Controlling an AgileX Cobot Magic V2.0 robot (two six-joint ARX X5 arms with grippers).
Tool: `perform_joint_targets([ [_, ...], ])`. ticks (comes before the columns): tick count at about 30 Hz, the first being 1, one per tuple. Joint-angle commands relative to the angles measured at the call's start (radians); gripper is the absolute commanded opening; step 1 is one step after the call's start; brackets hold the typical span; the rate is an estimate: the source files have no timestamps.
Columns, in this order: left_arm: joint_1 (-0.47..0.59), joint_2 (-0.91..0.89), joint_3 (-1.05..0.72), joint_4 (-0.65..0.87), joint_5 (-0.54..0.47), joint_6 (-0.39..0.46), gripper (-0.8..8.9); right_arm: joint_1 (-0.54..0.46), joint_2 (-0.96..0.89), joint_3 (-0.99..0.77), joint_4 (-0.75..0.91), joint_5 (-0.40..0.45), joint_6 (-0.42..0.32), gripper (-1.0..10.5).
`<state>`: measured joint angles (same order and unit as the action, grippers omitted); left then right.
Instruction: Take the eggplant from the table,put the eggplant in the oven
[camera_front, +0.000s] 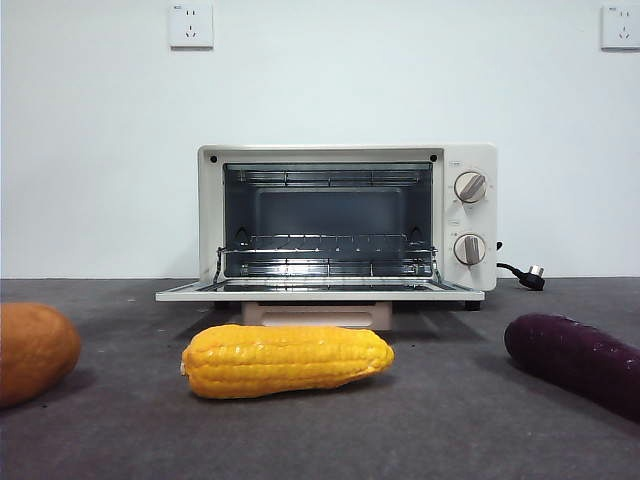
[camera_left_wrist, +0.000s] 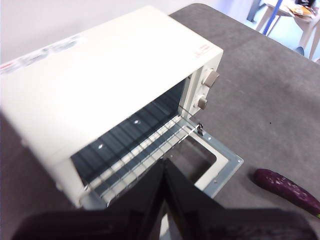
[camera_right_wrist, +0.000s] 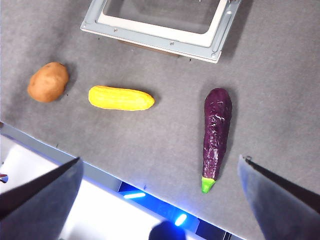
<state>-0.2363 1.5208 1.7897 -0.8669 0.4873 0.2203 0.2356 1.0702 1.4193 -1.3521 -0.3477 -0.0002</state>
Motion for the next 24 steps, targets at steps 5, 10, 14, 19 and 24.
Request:
perform_joint_targets([
  [5, 0.116, -0.1, -0.021, -0.037, 0.098, 0.023, -0.06, 0.001, 0.001, 0.002, -0.01, 0.0, -0.013, 5.7],
  [10, 0.171, -0.229, -0.137, -0.007, 0.098, 0.021, -0.06, 0.001, 0.002, 0.002, -0.009, 0.0, -0.023, 5.7],
  [14, 0.206, -0.35, -0.284, 0.053, 0.133, -0.01, -0.06, 0.001, 0.002, 0.002, -0.002, 0.0, -0.029, 5.7],
  [19, 0.212, -0.484, -0.475, 0.093, 0.168, -0.011, -0.06, 0.001, 0.008, 0.001, 0.005, 0.001, -0.031, 5.7],
  [24, 0.212, -0.589, -0.635, 0.108, 0.168, -0.01, -0.06, 0.001, 0.029, 0.0, -0.005, 0.016, -0.031, 5.7],
])
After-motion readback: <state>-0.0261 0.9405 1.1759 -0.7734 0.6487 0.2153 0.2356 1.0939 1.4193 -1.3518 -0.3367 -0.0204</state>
